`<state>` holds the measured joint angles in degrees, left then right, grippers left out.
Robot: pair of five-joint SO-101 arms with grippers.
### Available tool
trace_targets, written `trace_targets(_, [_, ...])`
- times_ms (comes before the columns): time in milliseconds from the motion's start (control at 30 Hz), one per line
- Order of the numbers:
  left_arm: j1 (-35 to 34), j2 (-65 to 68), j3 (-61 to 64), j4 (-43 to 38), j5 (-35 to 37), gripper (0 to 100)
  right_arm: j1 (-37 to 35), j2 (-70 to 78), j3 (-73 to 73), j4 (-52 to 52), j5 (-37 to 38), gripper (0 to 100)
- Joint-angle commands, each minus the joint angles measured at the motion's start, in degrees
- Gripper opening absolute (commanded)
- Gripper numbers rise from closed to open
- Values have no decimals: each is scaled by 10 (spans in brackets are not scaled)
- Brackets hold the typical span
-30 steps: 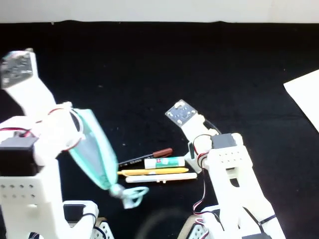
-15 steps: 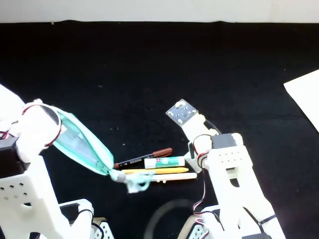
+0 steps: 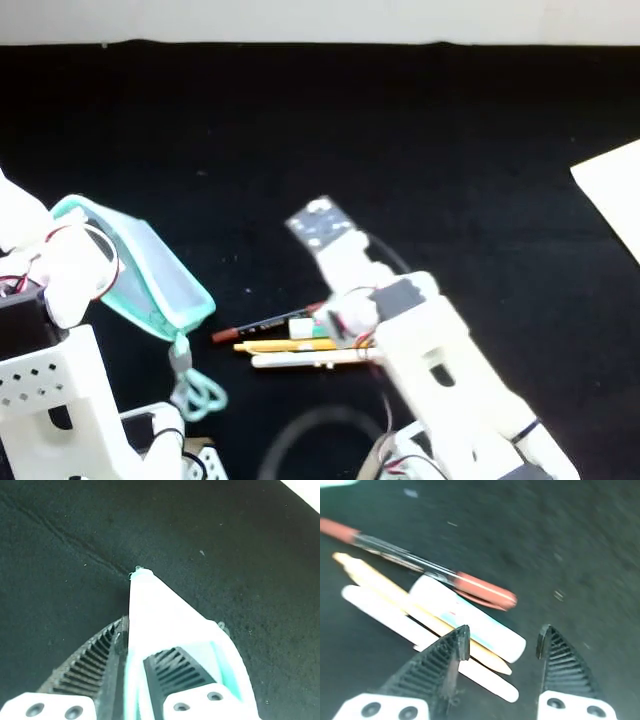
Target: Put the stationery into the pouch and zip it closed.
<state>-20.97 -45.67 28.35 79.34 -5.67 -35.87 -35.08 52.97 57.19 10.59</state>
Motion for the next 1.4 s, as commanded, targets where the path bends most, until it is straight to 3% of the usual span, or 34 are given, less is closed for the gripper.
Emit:
trace_targets(0, [-2,7,32,-1,-11,6,-58,-5,14,-33,22,228])
trace_targets(300, [-2,7,36,4,-36,6,-19,-2,71,-78,255,273])
trace_targets(500, [0,7,36,4,-36,6,9,87,105,-218,272,277])
trace_targets(700, [0,7,35,4,-36,6,8,254,61,-247,313,276])
trace_targets(800, [0,7,33,4,-36,6,9,303,33,-247,324,184])
trace_targets(900, [0,7,33,3,-36,6,13,316,15,-247,316,0])
trace_targets(1167, [0,7,35,2,-36,6,83,149,-66,-161,124,7])
trace_targets(1367, [0,7,35,2,-36,6,62,-28,-181,-118,-47,7])
